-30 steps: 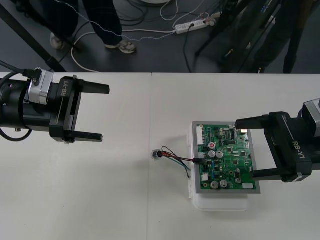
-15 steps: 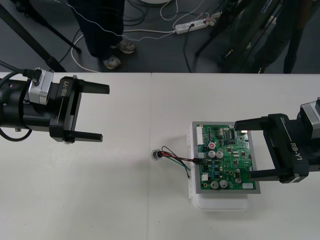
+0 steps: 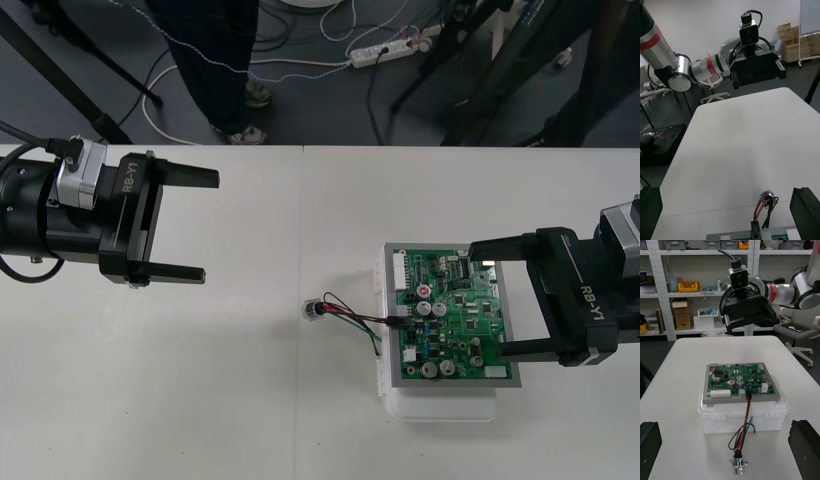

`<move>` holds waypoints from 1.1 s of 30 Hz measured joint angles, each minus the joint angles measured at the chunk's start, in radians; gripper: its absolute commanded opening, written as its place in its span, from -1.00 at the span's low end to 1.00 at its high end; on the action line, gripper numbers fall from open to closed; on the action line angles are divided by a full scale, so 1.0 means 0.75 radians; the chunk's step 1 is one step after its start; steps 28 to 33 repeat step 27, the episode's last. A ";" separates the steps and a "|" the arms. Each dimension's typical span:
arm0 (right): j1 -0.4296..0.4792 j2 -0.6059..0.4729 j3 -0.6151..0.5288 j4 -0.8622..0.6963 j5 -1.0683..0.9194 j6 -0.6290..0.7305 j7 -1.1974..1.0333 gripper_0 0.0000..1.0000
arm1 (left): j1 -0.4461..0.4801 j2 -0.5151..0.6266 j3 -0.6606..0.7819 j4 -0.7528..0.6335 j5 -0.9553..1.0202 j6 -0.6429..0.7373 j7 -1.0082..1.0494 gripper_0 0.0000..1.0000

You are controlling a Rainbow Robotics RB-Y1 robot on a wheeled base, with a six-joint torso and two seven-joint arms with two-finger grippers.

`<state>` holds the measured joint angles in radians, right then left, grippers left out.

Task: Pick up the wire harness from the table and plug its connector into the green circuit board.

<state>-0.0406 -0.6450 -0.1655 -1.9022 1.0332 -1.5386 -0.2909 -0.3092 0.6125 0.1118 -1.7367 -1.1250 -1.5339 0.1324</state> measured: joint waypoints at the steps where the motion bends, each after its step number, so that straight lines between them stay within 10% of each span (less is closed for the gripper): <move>1: 0.000 0.000 0.000 0.000 0.000 0.000 0.000 1.00 | 0.000 0.000 0.000 0.000 0.000 0.000 0.000 1.00; 33: 0.000 0.000 0.000 0.000 0.000 0.000 0.000 1.00 | 0.000 0.000 0.000 0.000 0.000 0.000 0.000 1.00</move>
